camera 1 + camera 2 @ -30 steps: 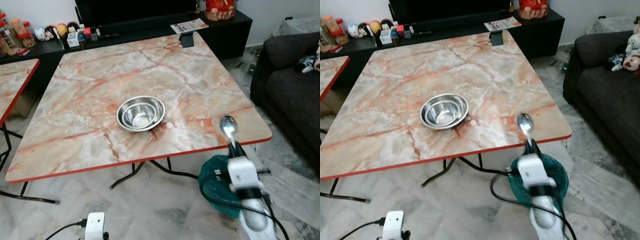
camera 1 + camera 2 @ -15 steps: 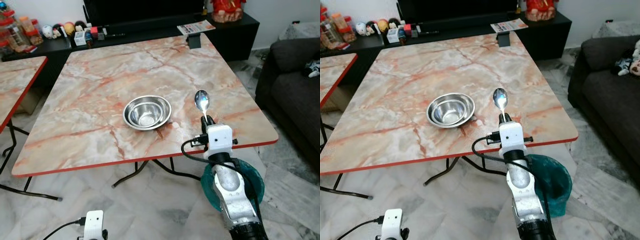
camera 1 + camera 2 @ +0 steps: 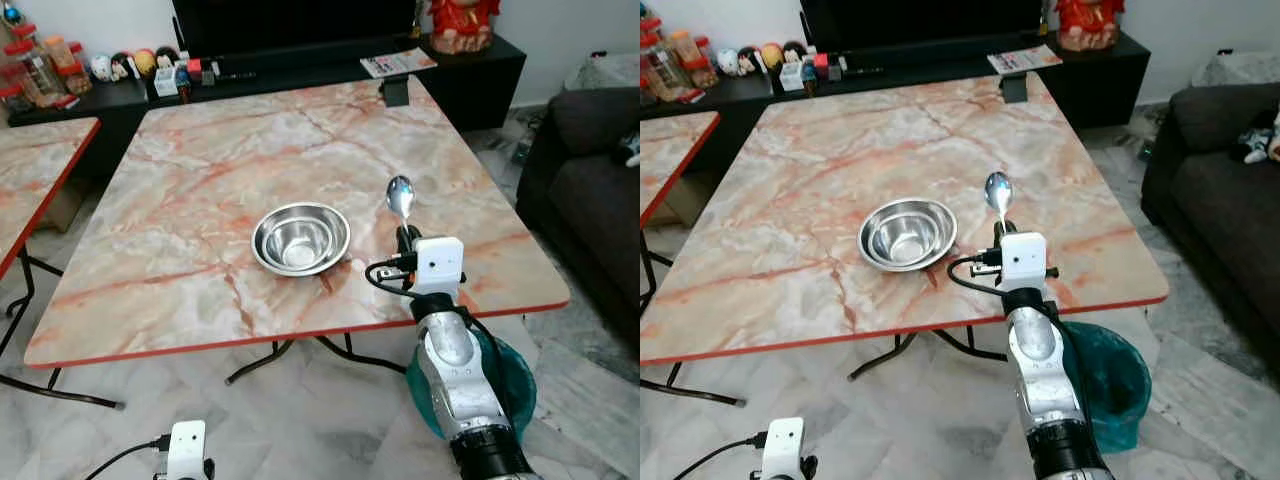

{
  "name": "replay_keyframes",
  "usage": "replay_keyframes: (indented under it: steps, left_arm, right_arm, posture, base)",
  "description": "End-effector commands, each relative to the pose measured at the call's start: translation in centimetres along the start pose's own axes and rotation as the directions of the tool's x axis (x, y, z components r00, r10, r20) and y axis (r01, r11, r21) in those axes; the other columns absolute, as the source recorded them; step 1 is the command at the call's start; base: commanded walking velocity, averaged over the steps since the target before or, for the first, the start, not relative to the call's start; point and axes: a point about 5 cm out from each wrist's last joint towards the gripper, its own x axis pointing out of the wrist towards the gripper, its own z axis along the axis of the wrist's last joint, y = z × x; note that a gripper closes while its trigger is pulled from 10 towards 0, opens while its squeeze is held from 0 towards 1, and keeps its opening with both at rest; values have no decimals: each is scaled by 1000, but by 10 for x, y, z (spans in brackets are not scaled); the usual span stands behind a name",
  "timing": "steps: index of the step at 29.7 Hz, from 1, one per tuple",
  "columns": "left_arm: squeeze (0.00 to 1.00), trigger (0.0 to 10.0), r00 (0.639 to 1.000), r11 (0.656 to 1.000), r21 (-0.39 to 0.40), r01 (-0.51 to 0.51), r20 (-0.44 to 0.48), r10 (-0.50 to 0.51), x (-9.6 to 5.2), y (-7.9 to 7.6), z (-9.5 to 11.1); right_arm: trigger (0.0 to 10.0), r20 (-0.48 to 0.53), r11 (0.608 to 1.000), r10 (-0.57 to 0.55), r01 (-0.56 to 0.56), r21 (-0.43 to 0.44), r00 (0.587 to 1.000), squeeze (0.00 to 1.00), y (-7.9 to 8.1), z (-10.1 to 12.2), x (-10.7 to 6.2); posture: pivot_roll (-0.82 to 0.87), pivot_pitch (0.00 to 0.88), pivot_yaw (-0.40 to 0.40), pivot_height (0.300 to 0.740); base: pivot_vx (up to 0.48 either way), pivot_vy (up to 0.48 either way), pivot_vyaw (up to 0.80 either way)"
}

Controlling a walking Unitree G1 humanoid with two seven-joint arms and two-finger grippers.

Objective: Setting the table

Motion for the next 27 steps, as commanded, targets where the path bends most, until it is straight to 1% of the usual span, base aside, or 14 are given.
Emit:
replay_keyframes:
  steps: [1, 3, 5, 9, 15, 18, 22, 24, 27]
  left_arm:
    - [0, 10000, 1000, 1000, -10, -21, -11, 21, -1, 4, -2]
    - [0, 10000, 1000, 1000, -11, -22, -11, 21, -1, 4, -2]
    - [0, 10000, 1000, 1000, -12, -22, -10, 22, -1, 4, -2]
    - [0, 10000, 1000, 1000, -12, -23, -10, 23, -1, 4, -2]
    - [0, 10000, 1000, 1000, -10, -24, -11, 24, -1, 5, -3]
    - [0, 10000, 1000, 1000, -7, -24, -12, 24, -1, 5, -3]
    - [0, 10000, 1000, 1000, -7, -25, -10, 25, -1, 5, -3]
    - [0, 10000, 1000, 1000, -13, -22, -7, 22, -1, 5, -3]
    - [0, 10000, 1000, 1000, -11, -22, -11, 22, -1, 5, -4]
  right_arm:
    - [10000, -1, 1000, 11, -11, -6, 1000, 0, 1, 0, 2]
    - [10000, -2, 1000, 10, -10, -5, 1000, 0, 1, 0, 2]
    - [10000, -10, 1000, 0, 0, 21, 1000, 0, -1, -1, 2]
    - [10000, -14, 1000, -1, 1, 19, 1000, 0, -2, -2, 3]
    - [10000, -21, 999, 13, -13, 30, 1000, 0, 1, -4, 2]
    - [10000, -21, 999, 31, -30, 12, 999, 0, 5, -4, 1]
    - [10000, -32, 999, 40, -40, 11, 999, 0, 7, -8, -1]
    - [10000, -48, 999, 27, -25, 36, 998, 0, 7, -10, -2]
    - [10000, -54, 999, 39, -37, 37, 998, 0, 9, -12, -4]
  posture:
    - [-36, 31, 77, 740]
    - [-36, 31, 77, 740]
    - [-36, 29, 75, 740]
    - [-34, 29, 76, 740]
    - [-36, 33, 80, 740]
    - [-35, 34, 83, 740]
    - [-34, 34, 85, 740]
    - [-33, 34, 83, 740]
    - [-34, 38, 86, 740]
  base:
    - [349, 0, 413]
    - [349, 0, 416]
    - [343, 0, 0]
    - [344, 0, 0]
    - [342, 0, 0]
    - [345, 0, 0]
    - [323, 0, 519]
    - [0, 0, 0]
    - [0, 0, 0]
